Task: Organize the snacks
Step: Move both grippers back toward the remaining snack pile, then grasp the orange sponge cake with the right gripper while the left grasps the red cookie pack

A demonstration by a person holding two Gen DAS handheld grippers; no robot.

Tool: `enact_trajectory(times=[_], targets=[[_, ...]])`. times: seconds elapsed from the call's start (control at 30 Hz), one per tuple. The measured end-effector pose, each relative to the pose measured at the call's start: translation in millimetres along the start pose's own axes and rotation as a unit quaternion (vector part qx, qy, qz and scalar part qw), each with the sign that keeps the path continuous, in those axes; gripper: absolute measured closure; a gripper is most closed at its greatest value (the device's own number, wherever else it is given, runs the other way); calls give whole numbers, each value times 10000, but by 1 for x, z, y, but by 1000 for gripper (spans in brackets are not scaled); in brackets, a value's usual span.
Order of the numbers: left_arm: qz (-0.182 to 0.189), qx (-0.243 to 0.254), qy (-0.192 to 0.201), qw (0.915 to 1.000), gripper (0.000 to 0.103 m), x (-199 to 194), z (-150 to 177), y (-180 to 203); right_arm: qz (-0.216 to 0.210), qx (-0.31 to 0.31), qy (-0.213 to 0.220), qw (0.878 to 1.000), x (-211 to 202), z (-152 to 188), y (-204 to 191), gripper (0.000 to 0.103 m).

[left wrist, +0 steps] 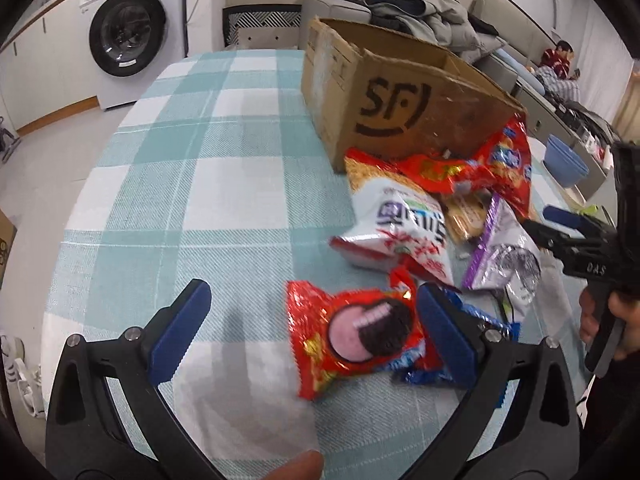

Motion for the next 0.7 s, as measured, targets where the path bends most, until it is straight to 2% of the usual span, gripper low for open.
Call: enact_trajectory(times=[0.17, 0.33, 0.47, 0.53, 0.7], targets=[[-61, 173, -102, 9998, 1, 5, 10, 9, 43, -39, -29, 10000, 4, 0, -1, 0], [-299, 124, -152, 9994, 1, 12, 10, 5, 335, -62, -156, 9993, 6, 3, 0, 0], [-275, 47, -193, 9994, 1, 14, 7, -1, 263, 39, -148, 9995, 10, 1, 6, 2], [-261, 34, -221, 9994, 1, 16, 7, -3, 242, -27, -175, 9996, 15, -2, 4, 13], [-287, 53, -203, 9994, 1, 17, 7, -2, 183, -292, -208, 9992, 22, -4, -7, 26]])
Point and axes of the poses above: each gripper's, at about its wrist camera, not at the fingertips, and x roughly the way its jaws point, y to its right, z to its underside, the point moved 1 cm from there along x, roughly the way its jaws point, and after that the axes turned 10 degrees about -x, right-handed, at the moved point
